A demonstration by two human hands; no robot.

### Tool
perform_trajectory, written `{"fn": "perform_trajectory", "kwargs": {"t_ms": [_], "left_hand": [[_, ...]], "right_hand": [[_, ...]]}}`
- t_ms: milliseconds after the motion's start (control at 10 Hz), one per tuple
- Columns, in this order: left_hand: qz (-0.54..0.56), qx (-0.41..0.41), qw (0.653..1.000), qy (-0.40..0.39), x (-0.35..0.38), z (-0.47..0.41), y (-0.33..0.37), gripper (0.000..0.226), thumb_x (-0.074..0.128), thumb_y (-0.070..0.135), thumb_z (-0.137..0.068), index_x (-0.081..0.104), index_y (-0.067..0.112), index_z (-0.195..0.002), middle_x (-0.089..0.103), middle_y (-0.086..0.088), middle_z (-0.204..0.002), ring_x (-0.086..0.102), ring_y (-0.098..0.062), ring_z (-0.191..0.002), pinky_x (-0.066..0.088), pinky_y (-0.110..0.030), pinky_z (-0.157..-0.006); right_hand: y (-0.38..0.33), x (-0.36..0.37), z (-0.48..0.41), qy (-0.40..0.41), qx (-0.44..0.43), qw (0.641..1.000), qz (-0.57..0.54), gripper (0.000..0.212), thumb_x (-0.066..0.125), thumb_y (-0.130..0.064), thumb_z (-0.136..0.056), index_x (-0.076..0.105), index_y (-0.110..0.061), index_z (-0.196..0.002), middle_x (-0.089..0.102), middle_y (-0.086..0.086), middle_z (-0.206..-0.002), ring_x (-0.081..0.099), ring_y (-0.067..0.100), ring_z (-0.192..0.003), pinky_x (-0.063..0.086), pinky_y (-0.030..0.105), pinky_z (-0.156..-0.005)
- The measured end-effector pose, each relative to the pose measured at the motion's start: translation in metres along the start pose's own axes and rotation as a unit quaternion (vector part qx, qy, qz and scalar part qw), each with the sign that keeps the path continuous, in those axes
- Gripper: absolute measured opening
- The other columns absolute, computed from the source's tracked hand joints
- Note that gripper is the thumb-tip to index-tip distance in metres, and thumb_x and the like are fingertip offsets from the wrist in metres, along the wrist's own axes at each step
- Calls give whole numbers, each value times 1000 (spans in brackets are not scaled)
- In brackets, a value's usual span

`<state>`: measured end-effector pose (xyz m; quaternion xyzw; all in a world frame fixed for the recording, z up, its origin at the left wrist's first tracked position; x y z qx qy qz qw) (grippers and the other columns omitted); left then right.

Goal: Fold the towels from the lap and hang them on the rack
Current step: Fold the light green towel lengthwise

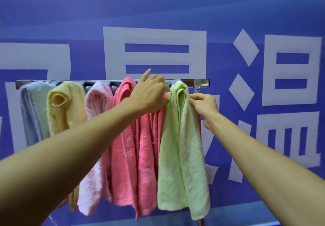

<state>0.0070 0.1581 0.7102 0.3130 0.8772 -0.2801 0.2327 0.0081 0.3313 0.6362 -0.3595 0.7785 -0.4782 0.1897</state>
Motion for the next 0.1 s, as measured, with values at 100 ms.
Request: {"fn": "perform_trajectory", "kwargs": {"t_ms": [100], "left_hand": [[75, -3, 996, 52, -27, 24, 3, 33, 60, 28, -86, 65, 27, -118, 59, 1, -122, 48, -18, -121, 12, -37, -116]], "right_hand": [[-7, -16, 18, 32, -16, 998, 49, 12, 72, -13, -78, 73, -24, -82, 73, -2, -93, 68, 16, -89, 54, 28, -67]]}}
Point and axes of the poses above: each hand's wrist, its own z-axis away from the middle knuckle, its own x-axis out of the palm, y = z × x, the point moved 10 cm from there along -z, towards the middle knuckle
